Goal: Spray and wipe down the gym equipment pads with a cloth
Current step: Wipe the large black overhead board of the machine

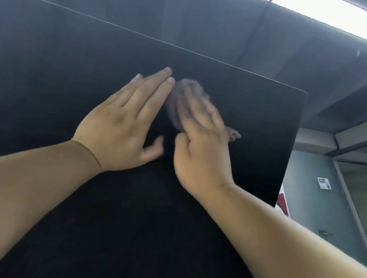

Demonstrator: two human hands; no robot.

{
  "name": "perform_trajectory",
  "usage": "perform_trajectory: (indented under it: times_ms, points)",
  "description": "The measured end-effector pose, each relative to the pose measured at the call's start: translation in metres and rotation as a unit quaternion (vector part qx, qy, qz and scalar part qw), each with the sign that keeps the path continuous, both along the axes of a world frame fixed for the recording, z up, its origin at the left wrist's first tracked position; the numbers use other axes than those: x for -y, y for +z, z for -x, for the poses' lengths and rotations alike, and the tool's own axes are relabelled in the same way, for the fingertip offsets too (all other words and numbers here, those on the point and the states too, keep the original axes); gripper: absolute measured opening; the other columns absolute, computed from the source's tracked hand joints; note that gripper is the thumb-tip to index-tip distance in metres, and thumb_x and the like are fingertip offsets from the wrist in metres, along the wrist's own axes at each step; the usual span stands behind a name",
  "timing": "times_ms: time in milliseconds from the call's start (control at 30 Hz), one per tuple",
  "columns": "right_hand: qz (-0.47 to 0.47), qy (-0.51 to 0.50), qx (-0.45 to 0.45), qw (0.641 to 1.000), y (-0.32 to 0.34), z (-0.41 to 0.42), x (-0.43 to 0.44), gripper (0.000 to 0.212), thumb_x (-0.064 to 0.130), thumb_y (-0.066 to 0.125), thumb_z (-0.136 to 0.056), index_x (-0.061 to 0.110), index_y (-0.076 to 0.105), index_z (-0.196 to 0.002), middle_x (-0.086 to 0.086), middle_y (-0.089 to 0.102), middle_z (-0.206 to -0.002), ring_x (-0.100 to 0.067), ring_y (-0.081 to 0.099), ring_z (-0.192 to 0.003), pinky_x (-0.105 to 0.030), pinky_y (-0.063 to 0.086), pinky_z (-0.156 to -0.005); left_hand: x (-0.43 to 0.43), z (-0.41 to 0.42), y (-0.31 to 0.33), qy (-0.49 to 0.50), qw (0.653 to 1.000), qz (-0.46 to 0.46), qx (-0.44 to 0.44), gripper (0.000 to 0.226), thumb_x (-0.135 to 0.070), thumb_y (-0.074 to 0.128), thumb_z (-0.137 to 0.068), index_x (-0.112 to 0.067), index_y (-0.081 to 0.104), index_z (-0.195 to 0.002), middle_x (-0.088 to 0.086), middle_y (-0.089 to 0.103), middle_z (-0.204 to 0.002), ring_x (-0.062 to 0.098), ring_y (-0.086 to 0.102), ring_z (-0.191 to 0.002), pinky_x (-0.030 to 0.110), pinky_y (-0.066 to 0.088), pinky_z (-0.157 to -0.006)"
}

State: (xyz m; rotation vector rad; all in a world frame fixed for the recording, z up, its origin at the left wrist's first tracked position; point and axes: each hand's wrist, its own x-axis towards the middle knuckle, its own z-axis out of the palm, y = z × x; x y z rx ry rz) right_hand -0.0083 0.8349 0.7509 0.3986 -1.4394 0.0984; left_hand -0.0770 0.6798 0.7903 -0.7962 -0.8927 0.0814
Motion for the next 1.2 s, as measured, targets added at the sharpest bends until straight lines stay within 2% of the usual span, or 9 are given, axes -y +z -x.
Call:
perform_trajectory:
  times_ms: [167, 267, 433, 500, 600, 800, 967, 1033, 1200]
  points:
    - [0.019, 0.390, 0.171, 0.905, -0.003, -0.024, -0.003, 0.053, 0.003, 0.033, -0.097, 0.021, 0.047, -0.144, 0.006, 0.040, -0.154, -0.004, 0.035, -0.141, -0.026, 0.035, -0.114, -0.017, -0.006, -0.018, -0.056, 0.995, 0.078, 0.032, 0.074, -0.045, 0.058, -0.089, -0.009, 0.030, -0.147, 0.022, 0.031, -0.154, 0.033, 0.035, -0.141, 0.048, 0.031, -0.116]
    - [0.085, 0.449, 0.136, 0.879, -0.003, -0.032, -0.011, 0.053, 0.012, 0.038, -0.084, 0.041, 0.057, -0.126, 0.012, 0.055, -0.136, -0.003, 0.050, -0.128, -0.034, 0.044, -0.108, -0.043, -0.019, -0.019, -0.089, 0.995, 0.022, 0.038, 0.055, -0.044, 0.055, -0.090, -0.009, 0.049, -0.132, 0.014, 0.052, -0.139, 0.031, 0.047, -0.131, 0.046, 0.034, -0.113]
    - [0.251, 0.242, -0.072, 0.934, 0.006, -0.049, -0.043, 0.033, 0.016, 0.041, -0.090, 0.036, 0.053, -0.113, 0.012, 0.053, -0.128, -0.005, 0.050, -0.115, -0.023, 0.041, -0.100, -0.047, -0.033, 0.013, -0.063, 0.998, -0.004, -0.018, 0.029, -0.012, 0.054, -0.081, -0.016, 0.061, -0.109, 0.010, 0.064, -0.109, 0.036, 0.055, -0.097, 0.046, 0.049, -0.078]
    - [0.209, 0.117, -0.070, 0.968, 0.020, -0.056, -0.051, 0.042, 0.006, 0.042, -0.090, 0.030, 0.051, -0.124, 0.010, 0.044, -0.144, -0.010, 0.037, -0.133, -0.010, 0.025, -0.101, -0.034, -0.047, 0.040, -0.121, 0.991, -0.026, -0.045, 0.027, 0.000, 0.055, -0.078, -0.013, 0.069, -0.096, -0.004, 0.064, -0.100, 0.034, 0.055, -0.095, 0.045, 0.049, -0.080]
    - [0.128, 0.004, -0.050, 0.991, 0.052, -0.056, -0.048, 0.054, 0.007, 0.042, -0.091, 0.029, 0.044, -0.141, 0.012, 0.029, -0.158, -0.007, 0.017, -0.146, -0.025, 0.010, -0.118, -0.024, -0.060, 0.061, -0.177, 0.981, -0.077, 0.000, 0.030, -0.011, 0.049, -0.081, -0.011, 0.068, -0.104, -0.008, 0.054, -0.116, 0.026, 0.043, -0.111, 0.042, 0.044, -0.093]
    - [0.123, -0.043, -0.085, 0.988, 0.072, -0.039, -0.049, 0.039, 0.028, 0.038, -0.098, 0.023, 0.052, -0.133, 0.009, 0.051, -0.138, -0.013, 0.034, -0.138, -0.039, 0.012, -0.120, -0.028, -0.030, 0.030, -0.060, 0.997, -0.053, -0.005, 0.038, -0.017, 0.055, -0.088, -0.009, 0.064, -0.124, 0.014, 0.058, -0.129, 0.028, 0.040, -0.116, 0.032, 0.031, -0.108]
    - [0.125, -0.061, -0.047, 0.989, 0.072, -0.049, -0.046, 0.039, 0.026, 0.041, -0.097, 0.023, 0.050, -0.135, 0.009, 0.048, -0.141, -0.013, 0.031, -0.139, -0.037, 0.013, -0.120, -0.015, 0.007, -0.039, 0.083, 0.986, 0.146, 0.016, 0.031, -0.007, 0.050, -0.095, -0.005, 0.066, -0.122, 0.011, 0.060, -0.130, 0.025, 0.050, -0.124, 0.031, 0.026, -0.111]
    - [0.122, -0.075, -0.036, 0.989, 0.069, -0.050, -0.049, 0.042, 0.025, 0.041, -0.097, 0.023, 0.047, -0.138, 0.009, 0.045, -0.145, -0.013, 0.029, -0.140, -0.036, 0.012, -0.120, -0.002, 0.005, -0.030, 0.139, 0.971, 0.195, -0.018, 0.037, -0.013, 0.034, -0.105, -0.007, 0.067, -0.121, 0.012, 0.063, -0.129, 0.028, 0.057, -0.121, 0.041, 0.041, -0.108]
    - [0.128, -0.099, -0.069, 0.984, 0.058, -0.034, -0.046, 0.052, 0.023, 0.036, -0.100, 0.018, 0.030, -0.152, 0.002, 0.028, -0.159, -0.021, 0.014, -0.150, -0.043, 0.011, -0.122, -0.007, -0.046, 0.048, -0.086, 0.995, -0.020, 0.046, 0.032, -0.004, 0.045, -0.092, -0.005, 0.069, -0.114, 0.010, 0.064, -0.120, 0.022, 0.051, -0.116, 0.029, 0.044, -0.098]
